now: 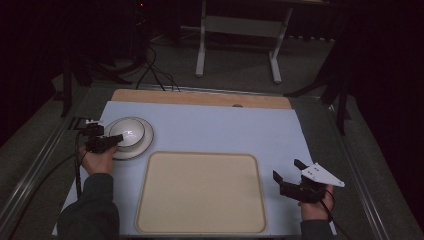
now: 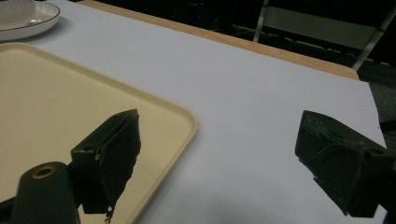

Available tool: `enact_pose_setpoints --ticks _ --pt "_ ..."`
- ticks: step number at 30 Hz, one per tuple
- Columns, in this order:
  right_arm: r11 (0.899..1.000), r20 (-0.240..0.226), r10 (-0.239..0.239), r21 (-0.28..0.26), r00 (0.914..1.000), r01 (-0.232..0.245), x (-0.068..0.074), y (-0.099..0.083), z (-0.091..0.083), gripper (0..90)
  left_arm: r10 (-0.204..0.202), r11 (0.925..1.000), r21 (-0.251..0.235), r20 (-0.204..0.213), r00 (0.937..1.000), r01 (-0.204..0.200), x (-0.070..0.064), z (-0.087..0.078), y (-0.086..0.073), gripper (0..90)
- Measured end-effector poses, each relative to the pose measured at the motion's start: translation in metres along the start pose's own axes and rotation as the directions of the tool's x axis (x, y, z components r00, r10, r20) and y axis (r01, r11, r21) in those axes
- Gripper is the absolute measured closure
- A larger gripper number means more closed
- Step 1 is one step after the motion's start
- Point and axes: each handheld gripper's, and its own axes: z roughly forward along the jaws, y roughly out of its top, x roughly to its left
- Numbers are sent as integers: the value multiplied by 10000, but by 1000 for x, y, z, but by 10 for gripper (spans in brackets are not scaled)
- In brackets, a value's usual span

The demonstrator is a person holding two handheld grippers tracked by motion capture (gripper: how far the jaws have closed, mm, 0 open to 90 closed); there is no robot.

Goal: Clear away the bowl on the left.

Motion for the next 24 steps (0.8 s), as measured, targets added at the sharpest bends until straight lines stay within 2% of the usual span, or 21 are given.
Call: enact_pose_setpoints --ticks 4,9,12,17,24 --pt "10000 3 -3 4 10000 3 0 0 0 138 -479 9989 -3 156 9987 479 3 -2 0 713" --pt "10000 -8 15 5 10000 -15 0 0 0 138 -508 9987 -69 140 9986 509 3 -3 -1 753" --pt "10000 -8 9 1 10000 -9 0 0 0 138 -740 9972 -86 399 9965 744 4 -4 -2 795" --pt "10000 -7 6 10 10000 -6 0 0 0 138 -1157 9931 -99 737 9905 1167 6 -4 -3 790" --pt "10000 -11 -2 11 10000 2 0 0 0 138 -961 9949 -215 826 9919 982 2 -6 -5 789"
